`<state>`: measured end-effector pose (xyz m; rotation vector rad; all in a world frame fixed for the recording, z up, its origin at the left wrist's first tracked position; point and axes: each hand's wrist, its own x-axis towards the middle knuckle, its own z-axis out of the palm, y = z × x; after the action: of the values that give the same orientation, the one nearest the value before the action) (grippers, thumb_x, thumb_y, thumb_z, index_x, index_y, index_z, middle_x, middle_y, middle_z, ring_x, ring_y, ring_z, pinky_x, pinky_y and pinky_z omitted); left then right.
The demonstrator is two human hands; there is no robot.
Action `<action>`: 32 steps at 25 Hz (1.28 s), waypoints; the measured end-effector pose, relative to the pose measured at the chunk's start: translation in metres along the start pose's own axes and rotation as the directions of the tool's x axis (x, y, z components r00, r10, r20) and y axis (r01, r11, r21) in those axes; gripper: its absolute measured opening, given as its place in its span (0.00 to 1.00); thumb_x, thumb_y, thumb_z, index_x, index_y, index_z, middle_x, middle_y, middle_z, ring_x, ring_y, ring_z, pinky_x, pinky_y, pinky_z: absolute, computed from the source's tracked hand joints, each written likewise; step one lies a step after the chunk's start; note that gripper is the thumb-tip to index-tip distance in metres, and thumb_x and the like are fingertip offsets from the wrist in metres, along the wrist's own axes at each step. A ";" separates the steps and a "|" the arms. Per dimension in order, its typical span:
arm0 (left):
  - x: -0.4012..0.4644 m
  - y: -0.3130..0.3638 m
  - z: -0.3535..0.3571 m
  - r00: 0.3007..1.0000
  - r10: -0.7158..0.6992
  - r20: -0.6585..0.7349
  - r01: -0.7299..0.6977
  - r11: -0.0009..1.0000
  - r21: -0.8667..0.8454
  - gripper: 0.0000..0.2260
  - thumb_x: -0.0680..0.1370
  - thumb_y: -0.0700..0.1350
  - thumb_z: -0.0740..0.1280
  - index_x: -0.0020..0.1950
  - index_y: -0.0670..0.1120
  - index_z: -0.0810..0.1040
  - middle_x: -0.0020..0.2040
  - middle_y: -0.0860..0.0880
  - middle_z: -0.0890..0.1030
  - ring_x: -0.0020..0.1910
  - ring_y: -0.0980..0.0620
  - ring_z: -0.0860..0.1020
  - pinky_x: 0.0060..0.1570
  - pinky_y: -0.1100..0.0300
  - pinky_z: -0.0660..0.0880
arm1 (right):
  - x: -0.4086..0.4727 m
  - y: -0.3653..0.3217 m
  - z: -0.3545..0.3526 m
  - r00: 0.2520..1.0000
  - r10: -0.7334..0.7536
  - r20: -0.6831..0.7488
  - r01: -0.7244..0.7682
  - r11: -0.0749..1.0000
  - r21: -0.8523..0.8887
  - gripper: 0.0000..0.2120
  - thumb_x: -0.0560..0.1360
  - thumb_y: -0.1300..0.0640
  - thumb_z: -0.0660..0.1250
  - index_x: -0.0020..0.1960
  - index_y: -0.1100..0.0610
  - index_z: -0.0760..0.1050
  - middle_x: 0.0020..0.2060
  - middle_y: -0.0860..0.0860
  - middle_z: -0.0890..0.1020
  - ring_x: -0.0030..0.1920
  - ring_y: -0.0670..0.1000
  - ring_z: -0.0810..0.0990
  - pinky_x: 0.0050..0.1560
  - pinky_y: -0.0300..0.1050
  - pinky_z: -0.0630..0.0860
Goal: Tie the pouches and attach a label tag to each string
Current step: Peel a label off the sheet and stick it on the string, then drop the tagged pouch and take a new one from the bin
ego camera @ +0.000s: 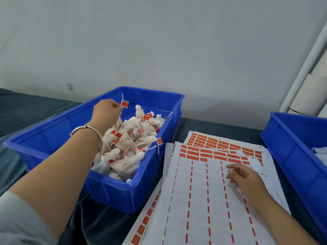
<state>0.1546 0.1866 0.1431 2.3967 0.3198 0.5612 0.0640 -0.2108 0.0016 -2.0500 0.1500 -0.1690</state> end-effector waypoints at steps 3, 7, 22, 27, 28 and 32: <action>-0.004 -0.022 0.020 0.987 -0.047 0.156 0.001 0.960 0.280 0.14 0.79 0.44 0.59 0.41 0.37 0.79 0.39 0.40 0.80 0.34 0.45 0.73 0.36 0.54 0.72 | -0.009 -0.003 -0.005 1.000 -0.016 0.000 0.016 0.999 -0.050 0.05 0.78 0.54 0.63 0.50 0.46 0.76 0.41 0.45 0.82 0.43 0.48 0.80 0.38 0.36 0.73; -0.003 -0.026 0.013 0.985 -0.092 0.146 0.042 0.948 0.315 0.13 0.78 0.43 0.61 0.44 0.35 0.80 0.40 0.40 0.80 0.34 0.46 0.73 0.33 0.56 0.69 | -0.024 -0.004 -0.018 1.000 -0.023 0.016 0.024 0.996 -0.089 0.05 0.78 0.55 0.63 0.50 0.46 0.76 0.40 0.44 0.82 0.42 0.48 0.81 0.38 0.33 0.73; -0.193 0.118 0.114 0.769 0.392 0.505 -0.332 0.920 -0.208 0.08 0.78 0.53 0.63 0.55 0.56 0.76 0.48 0.57 0.79 0.41 0.62 0.76 0.37 0.71 0.70 | -0.036 -0.128 -0.147 0.857 -0.161 -0.490 0.208 0.977 0.043 0.16 0.76 0.65 0.60 0.41 0.47 0.79 0.35 0.44 0.83 0.32 0.40 0.79 0.33 0.33 0.77; -0.245 0.099 0.180 0.576 0.414 0.704 -0.514 0.854 -0.082 0.18 0.78 0.57 0.61 0.66 0.55 0.71 0.65 0.55 0.73 0.62 0.53 0.72 0.61 0.59 0.67 | -0.013 -0.074 -0.228 0.876 0.151 -0.458 -0.213 0.973 -0.088 0.13 0.78 0.69 0.55 0.53 0.62 0.77 0.45 0.57 0.79 0.38 0.50 0.77 0.39 0.40 0.77; -0.248 0.098 0.187 0.551 0.460 0.697 -0.583 0.809 -0.073 0.19 0.78 0.58 0.59 0.67 0.54 0.70 0.67 0.55 0.72 0.64 0.54 0.70 0.65 0.58 0.64 | -0.010 -0.054 -0.236 0.879 0.223 -0.422 -0.312 0.938 -0.153 0.13 0.79 0.69 0.55 0.55 0.64 0.77 0.46 0.57 0.79 0.41 0.53 0.77 0.45 0.45 0.76; -0.253 0.093 0.210 0.514 0.532 0.672 -0.678 0.732 -0.061 0.21 0.79 0.60 0.53 0.71 0.56 0.62 0.75 0.56 0.59 0.74 0.52 0.54 0.72 0.51 0.47 | 0.000 0.020 -0.253 0.887 0.380 -0.261 -0.457 0.649 -0.608 0.17 0.78 0.66 0.59 0.65 0.58 0.74 0.63 0.58 0.75 0.61 0.58 0.74 0.59 0.49 0.70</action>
<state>0.0388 -0.0885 -0.0224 2.6995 -0.8741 -0.0897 0.0167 -0.4401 0.1005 -2.6393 0.8660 0.0845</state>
